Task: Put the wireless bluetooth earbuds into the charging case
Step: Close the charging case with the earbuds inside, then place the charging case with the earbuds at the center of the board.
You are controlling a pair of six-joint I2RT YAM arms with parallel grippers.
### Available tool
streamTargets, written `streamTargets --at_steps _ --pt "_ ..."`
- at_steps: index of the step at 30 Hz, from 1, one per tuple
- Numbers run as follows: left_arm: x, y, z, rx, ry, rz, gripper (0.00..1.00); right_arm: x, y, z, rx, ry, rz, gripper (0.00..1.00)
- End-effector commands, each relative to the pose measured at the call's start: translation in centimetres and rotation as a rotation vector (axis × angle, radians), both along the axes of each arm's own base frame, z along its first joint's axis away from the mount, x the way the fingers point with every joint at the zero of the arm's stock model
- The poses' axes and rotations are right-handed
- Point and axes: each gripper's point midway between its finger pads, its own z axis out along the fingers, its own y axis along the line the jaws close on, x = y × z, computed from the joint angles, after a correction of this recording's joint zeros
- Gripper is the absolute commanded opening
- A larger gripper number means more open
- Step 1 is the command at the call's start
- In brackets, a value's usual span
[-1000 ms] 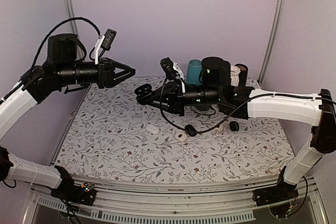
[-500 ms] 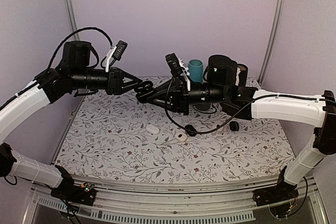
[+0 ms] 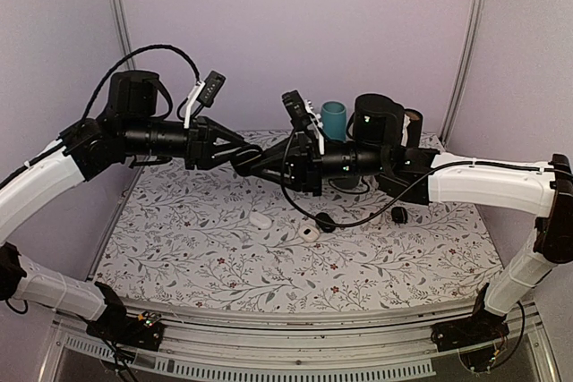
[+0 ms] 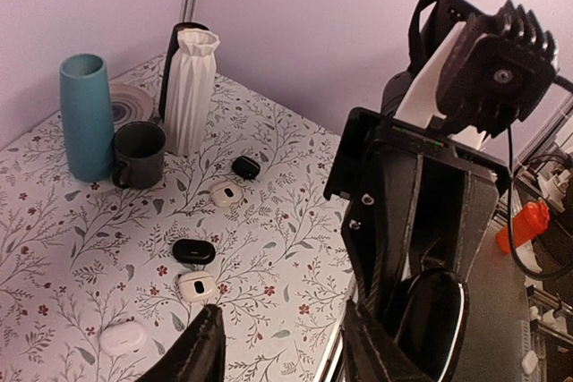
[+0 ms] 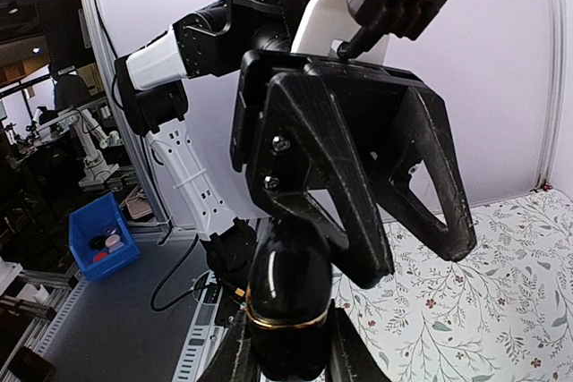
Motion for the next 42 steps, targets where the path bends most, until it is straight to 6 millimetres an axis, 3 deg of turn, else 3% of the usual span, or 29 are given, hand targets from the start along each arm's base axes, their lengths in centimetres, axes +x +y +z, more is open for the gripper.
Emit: streamTargets --at_steps 1,7,10,19,28,34,42 --pt "-1.1 -0.1 1.6 -0.035 -0.061 -0.033 0.46 1.1 0.0 0.3 0.010 0.014 -0.035 0.04" --pt "-1.2 0.0 1.3 -0.026 -0.063 -0.027 0.46 1.6 0.0 0.2 0.007 0.031 -0.049 0.05" --pt "-0.1 0.6 1.1 -0.008 -0.076 0.050 0.47 1.8 0.1 0.1 0.006 0.034 -0.056 0.06" --pt "5.9 7.2 -0.9 0.015 -0.036 0.481 0.51 3.6 0.3 -1.7 -0.031 0.087 -0.133 0.07" --pt "7.3 10.9 -2.7 -0.035 0.008 0.648 0.51 6.9 0.7 -5.9 -0.120 0.180 -0.295 0.11" --pt "7.2 11.4 -4.1 -0.039 0.036 0.666 0.51 8.8 1.8 -9.0 -0.179 0.244 -0.356 0.11" --pt "6.9 11.8 -4.5 -0.034 0.041 0.675 0.51 10.6 4.7 -13.6 -0.268 0.324 -0.347 0.10"
